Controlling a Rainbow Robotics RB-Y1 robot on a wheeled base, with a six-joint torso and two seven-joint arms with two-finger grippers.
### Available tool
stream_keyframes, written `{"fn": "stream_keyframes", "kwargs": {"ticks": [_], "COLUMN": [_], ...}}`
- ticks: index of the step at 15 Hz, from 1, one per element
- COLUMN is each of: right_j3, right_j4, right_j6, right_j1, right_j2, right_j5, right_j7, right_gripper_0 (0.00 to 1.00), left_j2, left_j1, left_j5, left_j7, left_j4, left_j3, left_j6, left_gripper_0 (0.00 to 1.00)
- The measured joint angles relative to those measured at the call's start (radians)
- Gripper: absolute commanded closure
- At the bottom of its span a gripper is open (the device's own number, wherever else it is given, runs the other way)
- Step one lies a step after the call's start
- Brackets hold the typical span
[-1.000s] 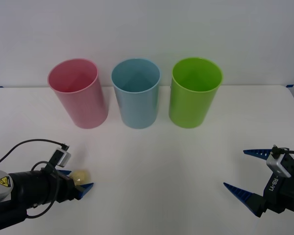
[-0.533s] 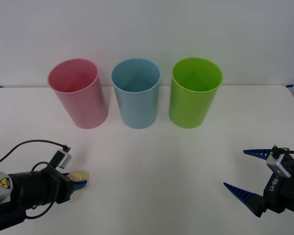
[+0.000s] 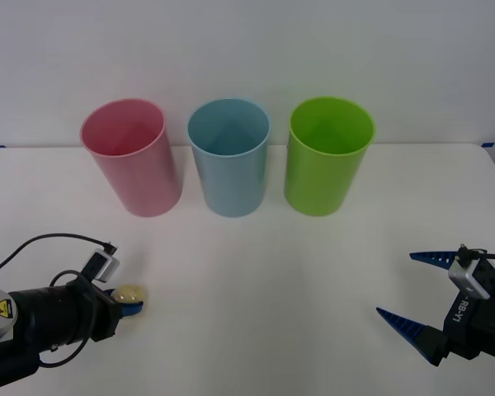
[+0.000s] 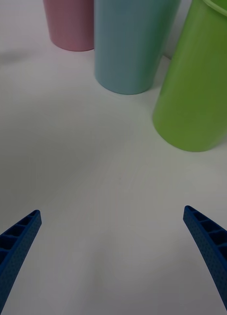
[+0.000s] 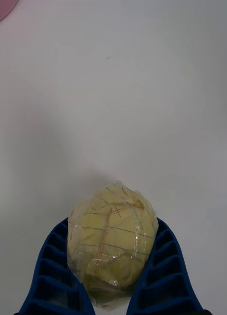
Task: Put cans in the blue bin and PET bottles in the pink bin and trash in the green bin.
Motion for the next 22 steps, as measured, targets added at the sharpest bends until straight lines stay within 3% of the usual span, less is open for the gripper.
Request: {"fn": "stream_keyframes", "kwargs": {"ticks": [3,11,16,22], "right_j3": [0.000,0.000,0.000,0.000], "right_j4": [0.000,0.000,0.000,0.000], "right_j6": [0.000,0.000,0.000,0.000], "right_j1": [0.000,0.000,0.000,0.000], "right_j2": [0.000,0.000,0.000,0.000], "right_j5": [0.000,0.000,0.000,0.000], "right_j7": [0.000,0.000,0.000,0.000], "right_gripper_0": [0.00,0.00,0.00,0.00], "left_j2": [0.019,-0.003,-0.120,-0.303], "left_j1": [0.068,0.560,0.895,1.124], "left_j5": [-0.007,-0.173,-0.342,-0.437], "left_j7": [-0.007,-0.117,-0.205,-0.244], "left_j4": [0.001,0.088,0.114,0.075], "left_j3": [0.083,0.715,1.161,1.540], "left_j6": [-0.056,-0.368,-0.597,-0.916], "left_gripper_0": [1.00,1.00,1.00,1.00]}}
